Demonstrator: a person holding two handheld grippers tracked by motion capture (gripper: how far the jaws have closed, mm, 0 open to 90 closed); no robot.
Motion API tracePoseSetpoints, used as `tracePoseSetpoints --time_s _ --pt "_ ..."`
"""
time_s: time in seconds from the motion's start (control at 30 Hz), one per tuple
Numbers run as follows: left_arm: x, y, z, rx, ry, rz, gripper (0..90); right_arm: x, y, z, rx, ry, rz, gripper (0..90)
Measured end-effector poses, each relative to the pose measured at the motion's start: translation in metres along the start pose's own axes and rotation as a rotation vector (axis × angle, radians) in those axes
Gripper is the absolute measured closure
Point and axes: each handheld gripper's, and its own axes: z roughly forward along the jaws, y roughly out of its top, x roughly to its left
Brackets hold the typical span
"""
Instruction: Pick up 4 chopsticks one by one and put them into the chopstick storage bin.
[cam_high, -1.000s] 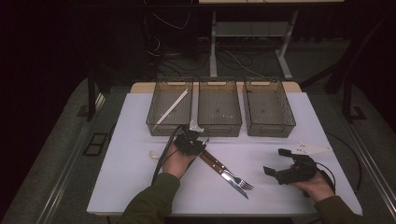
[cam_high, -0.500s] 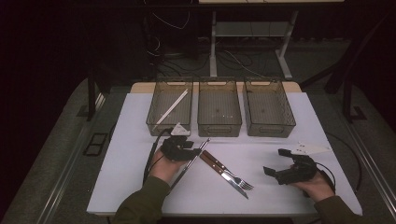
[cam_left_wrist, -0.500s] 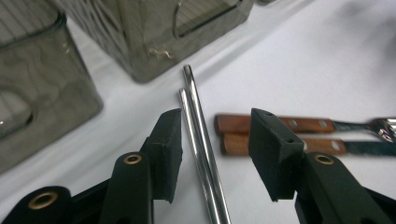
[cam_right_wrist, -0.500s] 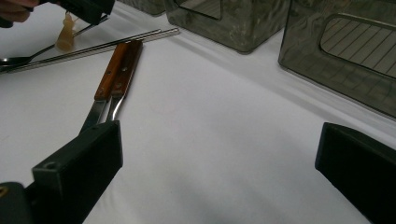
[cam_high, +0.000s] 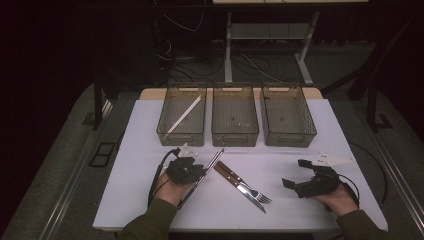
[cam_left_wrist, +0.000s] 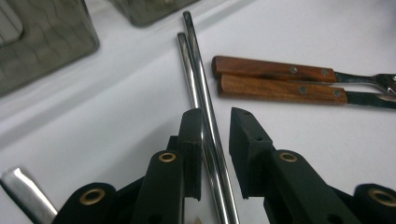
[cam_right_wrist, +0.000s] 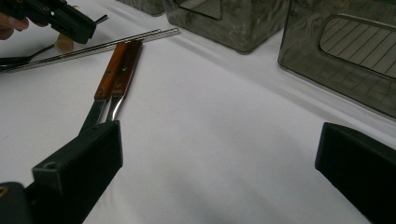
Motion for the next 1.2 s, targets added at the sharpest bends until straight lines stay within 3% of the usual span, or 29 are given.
tracePoseSetpoints --time_s 0.1,0.37,0.67,0.93,1.2 --pt "0.002 -0.003 0.001 0.017 0.001 -0.016 75.9 0.000 0.000 0.000 0.000 0.000 -0.003 0.9" --pt "0.003 -0.006 0.005 0.058 0.011 -0.009 78.3 0.000 0.000 0.000 0.001 -0.001 -0.002 0.9" --pt "-0.003 -0.007 0.007 0.058 0.057 0.008 81.1 0.000 0.000 0.001 0.003 -0.001 0.000 0.9" --pt "-0.006 -0.007 0.008 0.063 0.082 -0.019 84.3 0.001 0.000 0.001 0.006 -0.005 0.000 0.9" --pt "-0.008 -0.006 0.008 0.046 0.081 -0.047 85.2 0.000 0.000 0.001 0.004 -0.003 -0.002 0.9"
